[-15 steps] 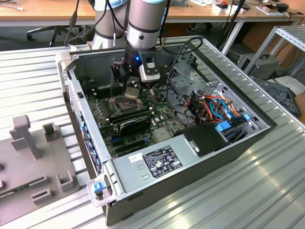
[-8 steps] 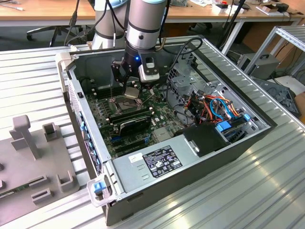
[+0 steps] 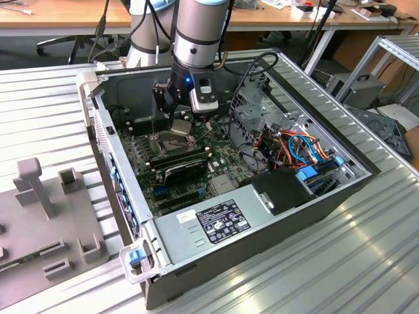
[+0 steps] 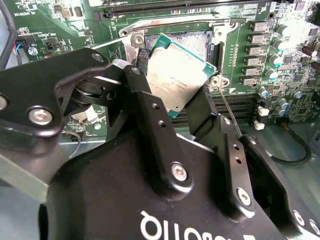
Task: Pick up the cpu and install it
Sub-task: 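Place the cpu into insertion slot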
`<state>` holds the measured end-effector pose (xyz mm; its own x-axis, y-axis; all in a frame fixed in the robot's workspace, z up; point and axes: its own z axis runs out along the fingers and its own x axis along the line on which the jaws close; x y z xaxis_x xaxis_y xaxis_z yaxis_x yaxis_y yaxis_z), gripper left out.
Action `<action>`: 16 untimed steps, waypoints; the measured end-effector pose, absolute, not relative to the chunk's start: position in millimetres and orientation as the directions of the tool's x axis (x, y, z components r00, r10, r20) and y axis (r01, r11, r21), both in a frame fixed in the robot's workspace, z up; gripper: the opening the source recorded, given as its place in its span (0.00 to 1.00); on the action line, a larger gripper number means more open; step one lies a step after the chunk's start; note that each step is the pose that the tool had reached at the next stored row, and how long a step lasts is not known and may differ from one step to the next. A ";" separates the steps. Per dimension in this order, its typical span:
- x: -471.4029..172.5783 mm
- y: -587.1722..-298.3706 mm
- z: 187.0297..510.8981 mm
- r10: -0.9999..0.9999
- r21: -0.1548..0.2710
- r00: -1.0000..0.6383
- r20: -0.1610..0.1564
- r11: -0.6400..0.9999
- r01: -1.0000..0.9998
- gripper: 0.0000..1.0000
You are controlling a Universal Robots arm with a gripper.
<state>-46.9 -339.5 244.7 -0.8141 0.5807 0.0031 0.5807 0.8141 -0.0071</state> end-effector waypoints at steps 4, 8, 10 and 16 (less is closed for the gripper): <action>-46.9 -339.5 244.7 0.593 -0.007 -0.805 0.003 0.805 0.593 0.55; -47.0 -339.5 244.7 0.613 -0.007 -0.790 0.003 0.790 0.613 0.55; -47.1 -339.5 244.6 0.622 -0.007 -0.783 0.003 0.783 0.622 0.55; -47.3 -339.5 244.7 0.650 -0.007 -0.760 0.003 0.760 0.650 0.55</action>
<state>-47.3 -339.5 244.7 -0.7598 0.6502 0.0031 0.6502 0.7598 -0.0071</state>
